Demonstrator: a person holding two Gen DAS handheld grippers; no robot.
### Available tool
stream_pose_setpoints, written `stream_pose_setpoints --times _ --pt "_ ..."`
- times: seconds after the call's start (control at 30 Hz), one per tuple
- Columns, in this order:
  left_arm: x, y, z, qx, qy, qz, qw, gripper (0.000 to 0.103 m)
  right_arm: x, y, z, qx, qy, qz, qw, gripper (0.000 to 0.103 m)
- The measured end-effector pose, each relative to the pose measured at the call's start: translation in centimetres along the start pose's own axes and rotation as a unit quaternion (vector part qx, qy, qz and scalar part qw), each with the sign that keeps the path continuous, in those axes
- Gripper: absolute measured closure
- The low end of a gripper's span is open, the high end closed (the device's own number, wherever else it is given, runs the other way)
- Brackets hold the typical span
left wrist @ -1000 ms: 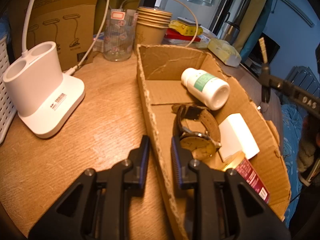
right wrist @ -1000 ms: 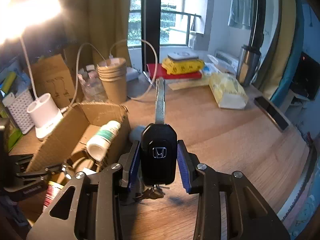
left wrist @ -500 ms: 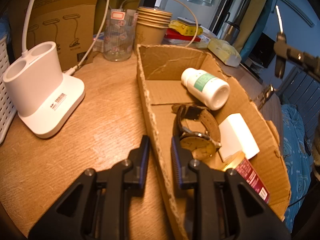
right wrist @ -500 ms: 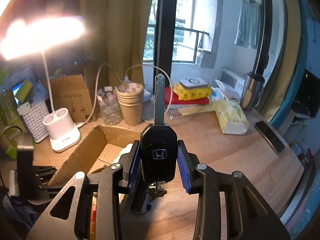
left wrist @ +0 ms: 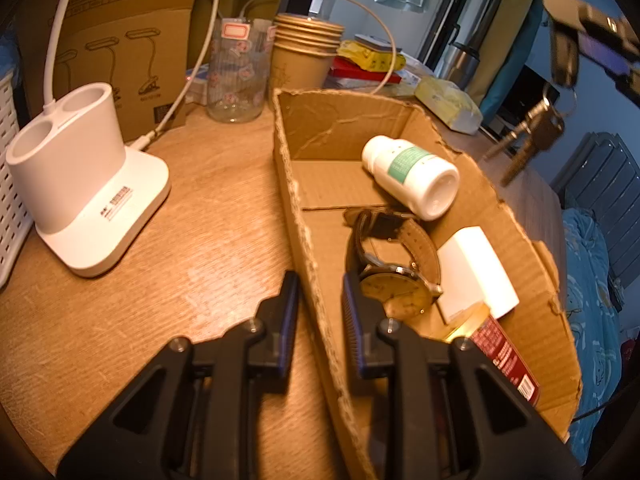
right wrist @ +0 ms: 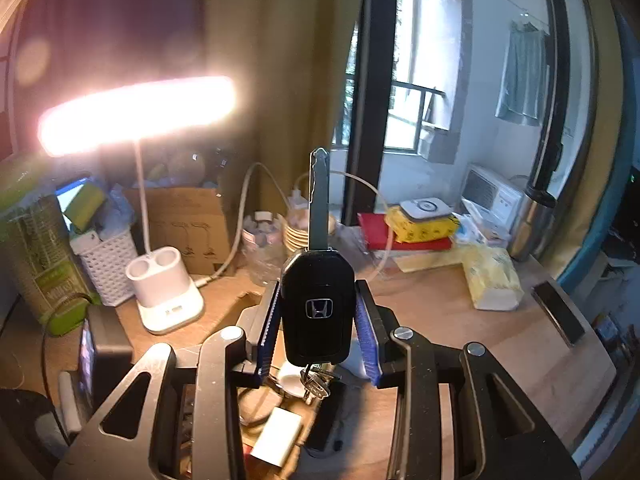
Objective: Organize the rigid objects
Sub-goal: 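Lift the black car key over the box and lower it onto the watch, then open the right gripper and withdraw it from the box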
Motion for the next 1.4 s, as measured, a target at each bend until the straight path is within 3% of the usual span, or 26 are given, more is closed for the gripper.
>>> stream_pose_setpoints --times 0.3,0.77,1.13,1.4 --pt "0.0 0.0 0.0 0.0 0.0 0.0 1.0 0.079 -0.3 -2.1 -3.5 0.032 0.02 -0.014 0.999 0.065" --pt "0.0 0.0 0.0 -0.001 0.001 -0.001 1.0 0.079 -6.0 -8.0 -5.7 0.056 0.019 -0.106 0.993 0.066" --pt "0.0 -0.1 0.1 -0.001 0.001 -0.001 1.0 0.079 -7.4 -10.0 -6.1 0.057 0.033 -0.165 0.984 0.065" --pt "0.0 0.0 0.1 -0.001 0.001 -0.001 1.0 0.079 -7.1 -9.5 -5.5 0.045 0.023 -0.154 0.987 0.062"
Point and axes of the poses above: each gripper's, at about its wrist camera, not at the fingertips, and y roughly against the way its jaws point, z to its right, x to its top, the point moved 9 cm from there along -y, roughly the way its jaws point, and after that the axes turned 5 degrees about -x, right-handed, at the moved point
